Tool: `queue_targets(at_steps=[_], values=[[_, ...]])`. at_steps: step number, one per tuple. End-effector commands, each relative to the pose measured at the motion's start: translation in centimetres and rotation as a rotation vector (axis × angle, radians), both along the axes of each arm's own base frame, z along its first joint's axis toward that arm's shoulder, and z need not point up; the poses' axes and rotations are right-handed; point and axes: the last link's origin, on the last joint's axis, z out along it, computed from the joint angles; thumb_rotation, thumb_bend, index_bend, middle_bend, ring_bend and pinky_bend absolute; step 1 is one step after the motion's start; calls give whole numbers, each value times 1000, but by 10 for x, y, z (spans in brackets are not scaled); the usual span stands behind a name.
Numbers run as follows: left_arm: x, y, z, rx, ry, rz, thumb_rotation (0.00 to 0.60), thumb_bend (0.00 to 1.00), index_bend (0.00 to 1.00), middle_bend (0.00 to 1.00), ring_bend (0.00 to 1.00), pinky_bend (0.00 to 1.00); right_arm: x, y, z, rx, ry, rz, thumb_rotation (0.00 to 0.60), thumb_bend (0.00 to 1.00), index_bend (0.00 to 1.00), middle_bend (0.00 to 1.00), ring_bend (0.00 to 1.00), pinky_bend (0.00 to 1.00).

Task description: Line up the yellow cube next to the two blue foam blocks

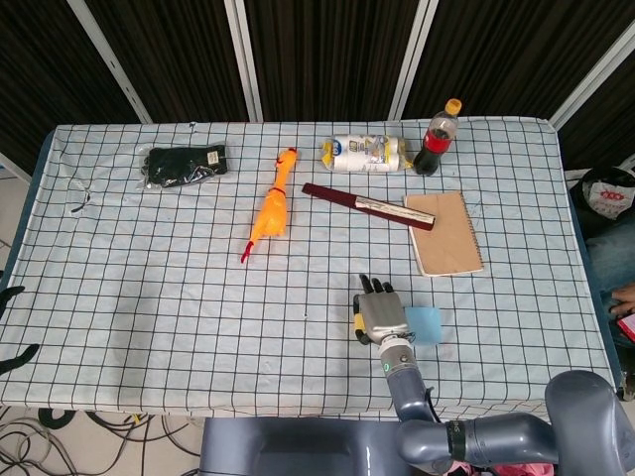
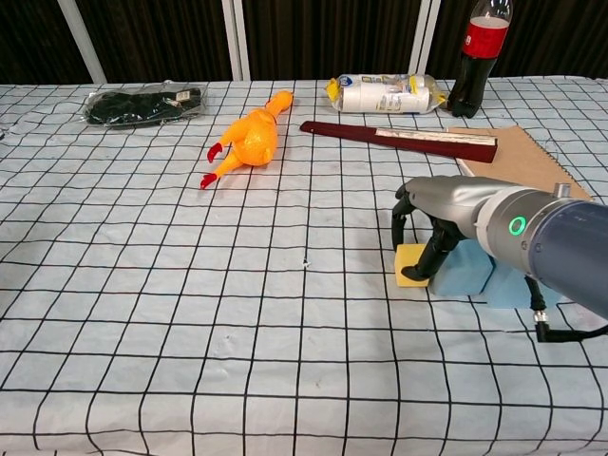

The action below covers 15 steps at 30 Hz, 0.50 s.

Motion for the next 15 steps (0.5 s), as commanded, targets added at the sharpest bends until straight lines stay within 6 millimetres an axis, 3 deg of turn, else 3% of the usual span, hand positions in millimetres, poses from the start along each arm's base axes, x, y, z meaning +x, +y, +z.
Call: queue_targets(at_steps=[1, 15], values=[[0, 0, 0, 1, 1, 1, 600, 34, 229, 57, 0, 0, -1, 1, 0, 5, 6, -1, 600, 303, 477, 0, 51, 98], [0, 0, 0, 0, 5, 2, 600, 34, 229, 57, 0, 0, -5, 0, 0, 10, 0, -14, 600, 303, 454, 0, 51, 98]])
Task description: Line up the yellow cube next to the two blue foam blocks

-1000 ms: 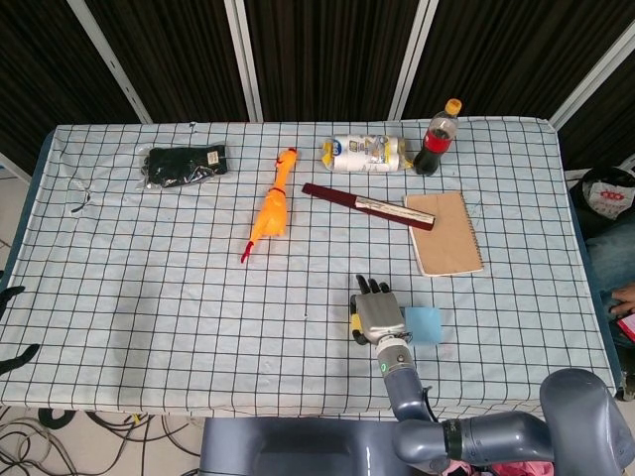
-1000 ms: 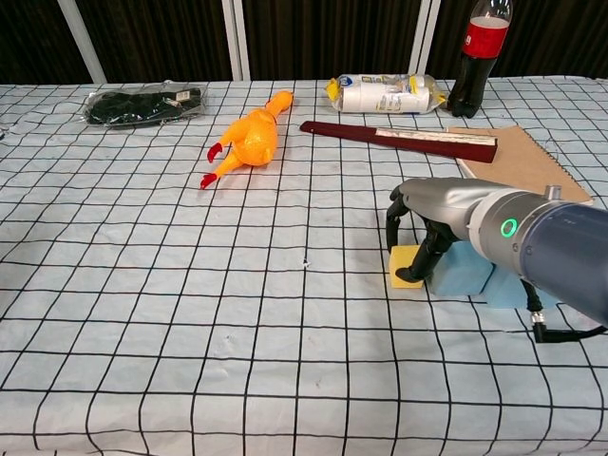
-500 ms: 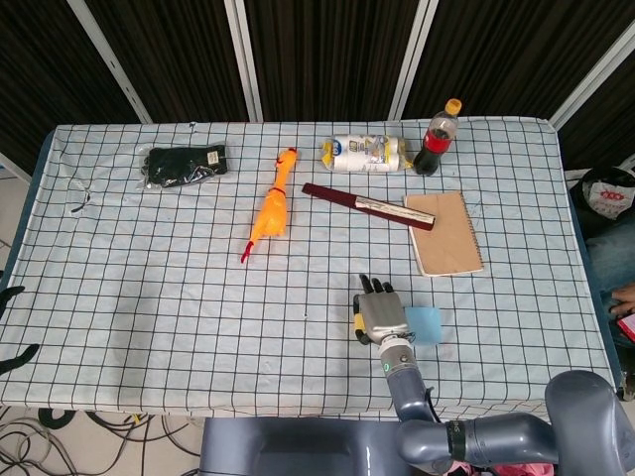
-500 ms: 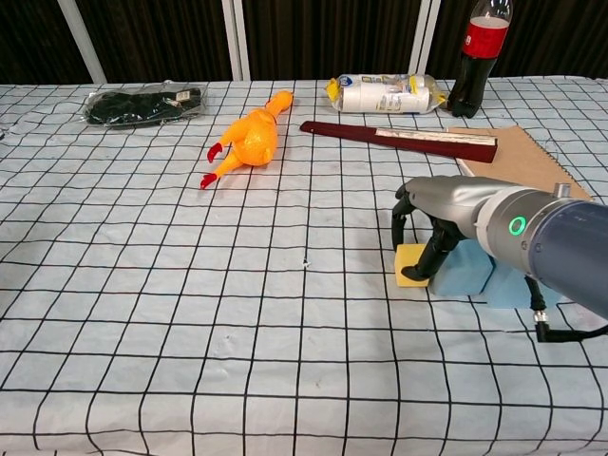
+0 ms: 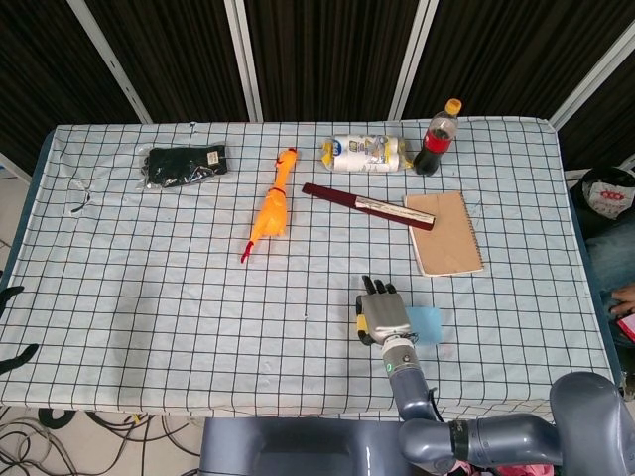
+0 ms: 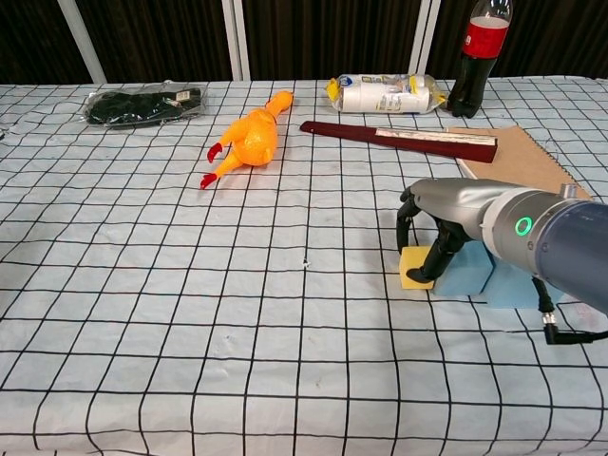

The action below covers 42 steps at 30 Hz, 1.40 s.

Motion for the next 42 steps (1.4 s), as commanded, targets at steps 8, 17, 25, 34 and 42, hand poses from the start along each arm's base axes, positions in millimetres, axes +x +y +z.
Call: queue_targets(at_steps=[8, 17, 25, 34, 42], values=[[0, 0, 0, 0, 0, 1, 600, 34, 229, 57, 0, 0, -2, 0, 0, 5, -2, -3, 600, 303, 450, 0, 51, 98], [0, 0, 0, 0, 2, 2, 600, 34, 229, 57, 0, 0, -5, -1, 1, 3, -4, -8, 600, 303, 440, 0, 52, 98], [0, 0, 0, 0, 2, 3, 600, 34, 229, 57, 0, 0, -4, -1, 1, 4, -9, -7, 600, 303, 430, 0, 51, 98], [0, 0, 0, 0, 4, 5, 600, 34, 229, 57, 0, 0, -6, -2, 2, 6, -6, -9, 600, 303, 402, 0, 51, 98], [-1, 0, 0, 1, 7, 5, 600, 34, 229, 57, 0, 0, -7, -1, 3, 7, -5, -11, 600, 304, 402, 0, 51, 98]])
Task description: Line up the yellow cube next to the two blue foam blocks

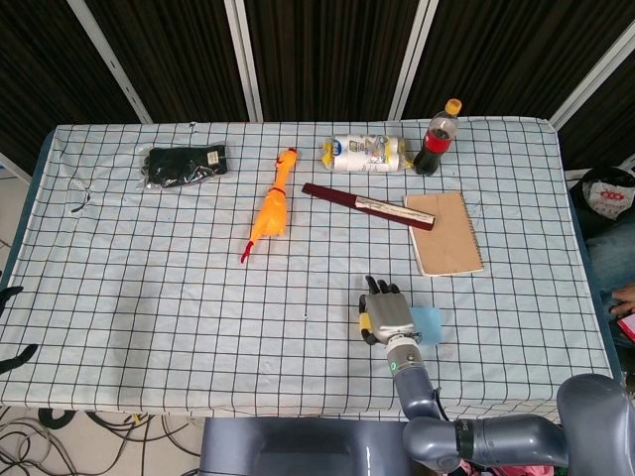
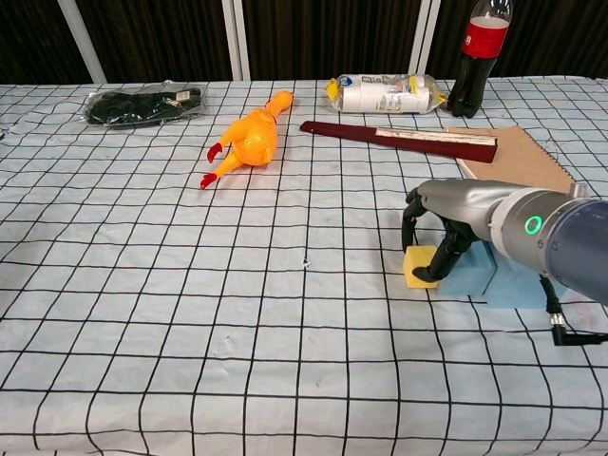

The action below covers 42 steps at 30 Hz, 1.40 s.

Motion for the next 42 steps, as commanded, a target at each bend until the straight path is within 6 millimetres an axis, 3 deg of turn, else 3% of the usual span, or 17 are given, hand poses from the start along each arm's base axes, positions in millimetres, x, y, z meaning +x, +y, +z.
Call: queue_targets(at_steps=[1, 6, 13, 20, 30, 42], values=[[0, 0, 0, 0, 1, 0, 600, 34, 229, 57, 0, 0, 0, 1, 0, 3, -1, 2, 600, 304, 401, 0, 51, 98], [0, 0, 0, 0, 1, 0, 600, 34, 229, 57, 0, 0, 0, 2, -1, 14, 4, 8, 600, 303, 349, 0, 43, 98], [0, 0, 0, 0, 2, 1, 600, 34, 229, 57, 0, 0, 1, 3, 1, 31, 18, 12, 600, 303, 158, 0, 34, 98], [0, 0, 0, -1, 4, 2, 600, 34, 229, 57, 0, 0, -1, 4, 3, 32, 26, 11, 600, 303, 114, 0, 34, 98], [0, 0, 0, -2, 4, 2, 600, 35, 229, 57, 0, 0, 8, 9, 14, 16, -11, 55, 600, 298, 113, 0, 24, 98], [0, 0, 0, -2, 4, 3, 600, 35, 229, 57, 0, 0, 21, 28, 13, 18, 4, 168, 600, 298, 218, 0, 14, 98]])
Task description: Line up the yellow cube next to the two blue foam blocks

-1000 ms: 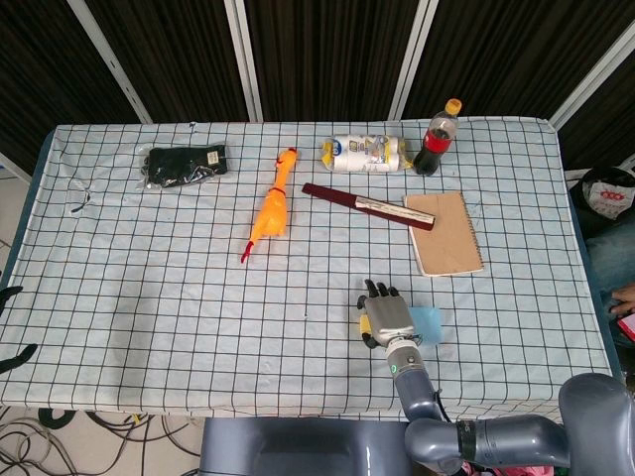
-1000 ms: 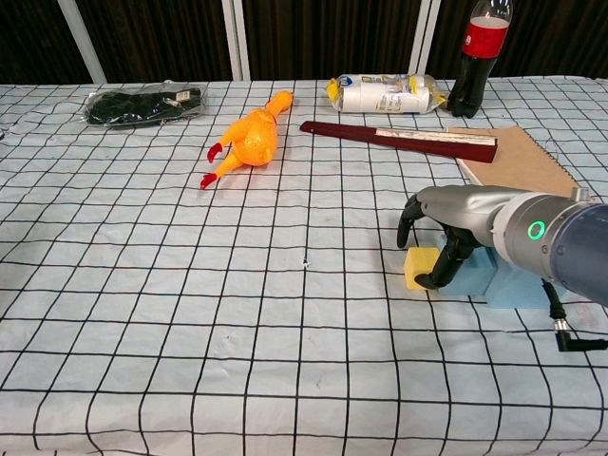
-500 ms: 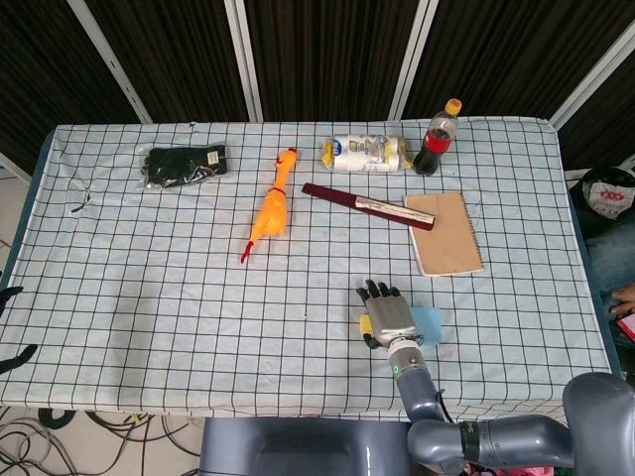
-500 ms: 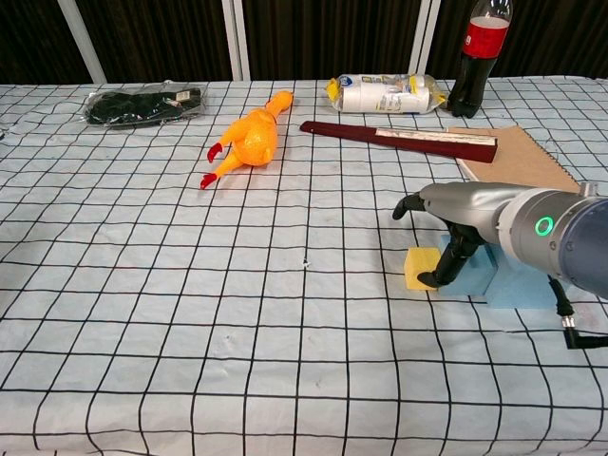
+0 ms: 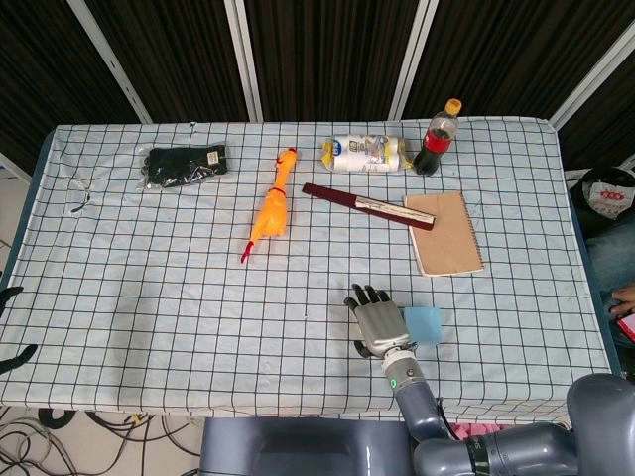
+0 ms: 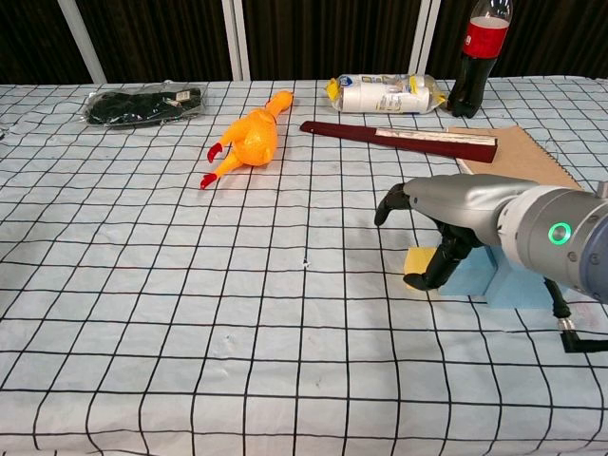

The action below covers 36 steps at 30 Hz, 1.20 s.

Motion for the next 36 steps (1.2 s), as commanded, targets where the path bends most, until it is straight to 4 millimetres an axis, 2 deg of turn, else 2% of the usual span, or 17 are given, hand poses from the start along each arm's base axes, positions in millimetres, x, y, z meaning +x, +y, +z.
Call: queue_targets(at_steps=[1, 10, 36], values=[[0, 0, 0, 0, 0, 1, 600, 35, 229, 57, 0, 0, 2, 3, -1, -16, 14, 33, 600, 298, 229, 0, 12, 98], [0, 0, 0, -1, 0, 1, 600, 35, 229, 57, 0, 0, 0, 9, -6, -9, 82, 82, 600, 297, 298, 0, 4, 97], [0, 0, 0, 0, 2, 2, 600, 34, 229, 57, 0, 0, -11, 8, -17, -18, 155, 117, 600, 296, 354, 0, 4, 97]])
